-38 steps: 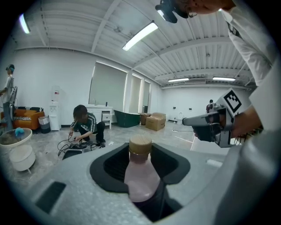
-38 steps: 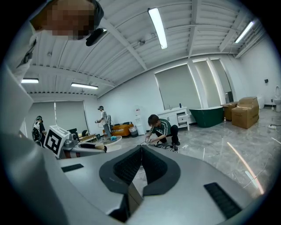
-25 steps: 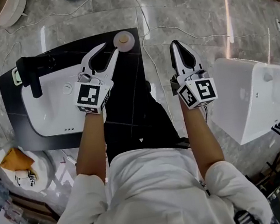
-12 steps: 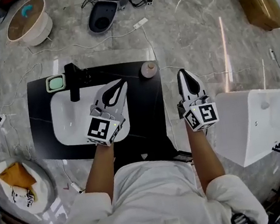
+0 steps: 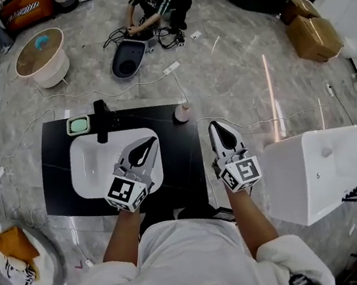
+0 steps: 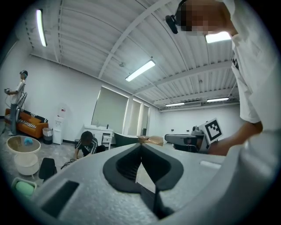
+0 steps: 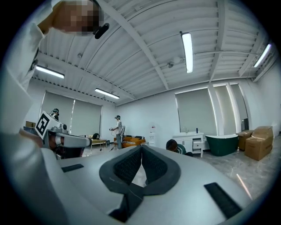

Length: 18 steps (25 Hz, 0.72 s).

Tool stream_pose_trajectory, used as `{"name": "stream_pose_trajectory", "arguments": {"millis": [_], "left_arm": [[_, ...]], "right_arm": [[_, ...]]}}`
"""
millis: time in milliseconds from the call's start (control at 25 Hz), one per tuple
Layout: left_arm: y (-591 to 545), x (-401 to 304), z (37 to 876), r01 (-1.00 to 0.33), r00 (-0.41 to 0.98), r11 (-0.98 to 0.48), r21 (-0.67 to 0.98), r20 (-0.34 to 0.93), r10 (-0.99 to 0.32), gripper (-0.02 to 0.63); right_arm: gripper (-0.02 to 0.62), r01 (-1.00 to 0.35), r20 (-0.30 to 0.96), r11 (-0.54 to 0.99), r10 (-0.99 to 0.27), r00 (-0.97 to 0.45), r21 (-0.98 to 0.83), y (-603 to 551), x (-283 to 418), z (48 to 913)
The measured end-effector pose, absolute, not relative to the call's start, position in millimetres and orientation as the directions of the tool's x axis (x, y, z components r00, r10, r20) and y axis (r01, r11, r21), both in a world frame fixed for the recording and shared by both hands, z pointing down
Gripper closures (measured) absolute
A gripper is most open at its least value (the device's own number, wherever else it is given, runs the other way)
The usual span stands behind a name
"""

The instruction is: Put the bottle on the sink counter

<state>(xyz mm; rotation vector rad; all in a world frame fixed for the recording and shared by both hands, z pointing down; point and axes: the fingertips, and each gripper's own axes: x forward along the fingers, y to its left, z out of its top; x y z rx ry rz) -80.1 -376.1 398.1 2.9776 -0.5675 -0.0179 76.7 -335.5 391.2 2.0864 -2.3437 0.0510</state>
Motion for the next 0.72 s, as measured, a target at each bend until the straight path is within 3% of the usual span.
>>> {"name": "stream_pose_trajectory", "arguments": {"millis": [400,720], "left_arm": [[-275.4,-74.2,362.8,-0.426,0.904,-0.899,0.101,-0.004,-0.428,0.591],[-181.5,-48.1,360.3,-0.450,0.891,-0.885,0.118,-0.013,-0.454,0.591]], "right_arm": [[0.580,-0.975,-0.048,0.219,-0.975,-0.218,-0.030,-232.1,89.5,361.2],[0.580,-0.962,-0.038,0.265,-0.964,-0.263,-0.069,-131.1,111.4,377.5]]}}
